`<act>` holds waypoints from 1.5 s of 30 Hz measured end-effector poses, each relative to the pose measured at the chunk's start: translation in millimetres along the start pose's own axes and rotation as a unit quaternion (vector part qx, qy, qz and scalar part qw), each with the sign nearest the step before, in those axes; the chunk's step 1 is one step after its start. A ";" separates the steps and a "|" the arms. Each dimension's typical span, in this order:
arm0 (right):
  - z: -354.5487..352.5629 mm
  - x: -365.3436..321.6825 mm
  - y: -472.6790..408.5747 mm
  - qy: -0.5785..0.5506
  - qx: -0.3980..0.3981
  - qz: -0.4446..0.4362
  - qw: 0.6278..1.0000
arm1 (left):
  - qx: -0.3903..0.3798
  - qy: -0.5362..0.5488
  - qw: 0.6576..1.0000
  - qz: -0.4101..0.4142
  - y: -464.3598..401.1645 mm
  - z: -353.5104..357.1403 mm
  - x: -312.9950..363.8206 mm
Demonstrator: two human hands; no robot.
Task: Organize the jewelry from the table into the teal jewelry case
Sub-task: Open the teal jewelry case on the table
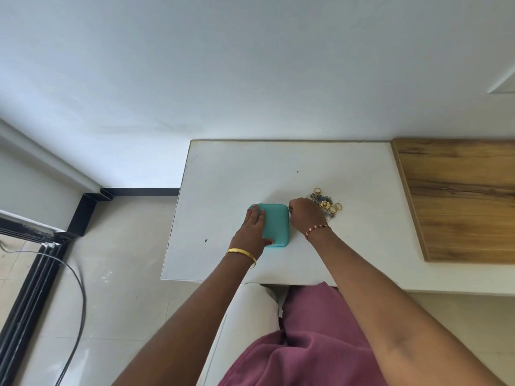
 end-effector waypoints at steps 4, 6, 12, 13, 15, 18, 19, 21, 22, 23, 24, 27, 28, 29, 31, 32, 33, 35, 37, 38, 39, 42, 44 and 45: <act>4.6 6.8 -4.2 -0.099 -0.003 0.063 0.993 | -0.003 0.002 1.000 0.001 -0.4 -0.1 0.1; 9.7 7.9 -12.0 -0.164 -0.020 0.087 0.982 | -0.003 0.003 1.000 0.001 -0.7 0.2 -0.3; 17.3 20.1 -24.4 -0.300 -0.026 0.149 0.942 | -0.003 -0.007 1.000 -0.002 -1.8 1.1 -0.4; 17.8 21.0 -22.0 -0.335 -0.031 0.164 0.927 | -0.003 -0.008 1.000 -0.001 -1.6 1.1 -0.5; 18.2 22.6 -17.5 -0.406 -0.041 0.203 0.890 | -0.003 -0.008 1.000 0.000 -1.5 1.3 -0.8; 17.6 23.0 -14.6 -0.466 -0.063 0.247 0.847 | -0.002 -0.006 1.000 0.000 -1.3 1.2 -0.4; 15.5 22.1 -15.1 -0.468 -0.066 0.250 0.845 | -0.002 -0.005 1.000 0.000 -1.1 0.9 -0.3; 11.5 20.1 -16.9 -0.448 -0.070 0.244 0.857 | -0.001 -0.004 1.000 0.002 -0.9 0.6 -0.2; 10.2 18.0 -17.9 -0.428 -0.074 0.231 0.871 | -0.001 -0.003 1.000 0.002 -0.8 0.7 -0.3; 9.1 14.5 -19.2 -0.406 -0.080 0.211 0.886 | -0.002 -0.002 1.000 0.002 -0.6 0.7 -0.3; 8.3 10.0 -20.7 -0.385 -0.085 0.184 0.900 | -0.002 -0.001 1.000 0.002 -0.6 0.9 -0.4; 4.6 -3.0 -24.3 -0.320 -0.089 0.100 0.938 | -0.003 -0.001 1.000 0.000 -0.9 0.9 -0.2; 3.9 -5.3 -24.9 -0.291 -0.094 0.081 0.949 | -0.003 0.000 1.000 0.000 -1.1 0.8 0.0; 4.4 -6.0 -25.5 -0.263 -0.102 0.067 0.957 | -0.003 -0.001 1.000 0.000 -1.2 0.9 0.1; 6.0 -4.7 -25.2 -0.223 -0.113 0.052 0.967 | -0.002 -0.003 1.000 0.001 -1.1 1.0 0.0; 5.8 -3.7 -24.6 -0.210 -0.111 0.045 0.970 | -0.002 -0.004 1.000 0.001 -1.0 1.1 -0.2; 4.5 -2.6 -24.9 -0.199 -0.101 0.037 0.974 | -0.001 -0.005 1.000 0.001 -1.3 1.2 -0.2; -1.2 -1.5 -24.6 -0.184 -0.070 0.020 0.980 | -0.002 -0.005 1.000 0.002 -1.5 1.3 -0.1; -4.2 0.5 -25.4 -0.186 -0.052 0.009 0.981 | -0.004 -0.005 1.000 0.002 -1.3 1.6 -0.4; -4.8 2.1 -25.8 -0.187 -0.049 0.005 0.981 | -0.005 -0.005 1.000 0.001 -1.0 1.6 -0.5; -4.9 3.0 -26.3 -0.185 -0.051 0.000 0.981 | -0.005 -0.005 1.000 0.001 -0.9 1.6 -0.6; -6.2 4.3 -27.6 -0.179 -0.079 -0.011 0.981 | -0.005 -0.009 1.000 0.002 -0.4 1.9 -0.4; -8.4 3.3 -28.7 -0.183 -0.104 -0.008 0.978 | -0.005 -0.010 1.000 0.001 -0.5 1.5 -0.9; -9.1 2.6 -29.4 -0.185 -0.113 -0.007 0.976 | -0.003 -0.009 1.000 0.002 -0.7 1.1 -1.0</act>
Point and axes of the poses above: each hand's wrist, its own y-axis away from the middle knuckle, its own z-axis out of the palm, x = y × z, the point moved 6 cm from there along -y, towards the middle knuckle, and after that the axes turned 5 degrees about -z, right-handed, at the moved point
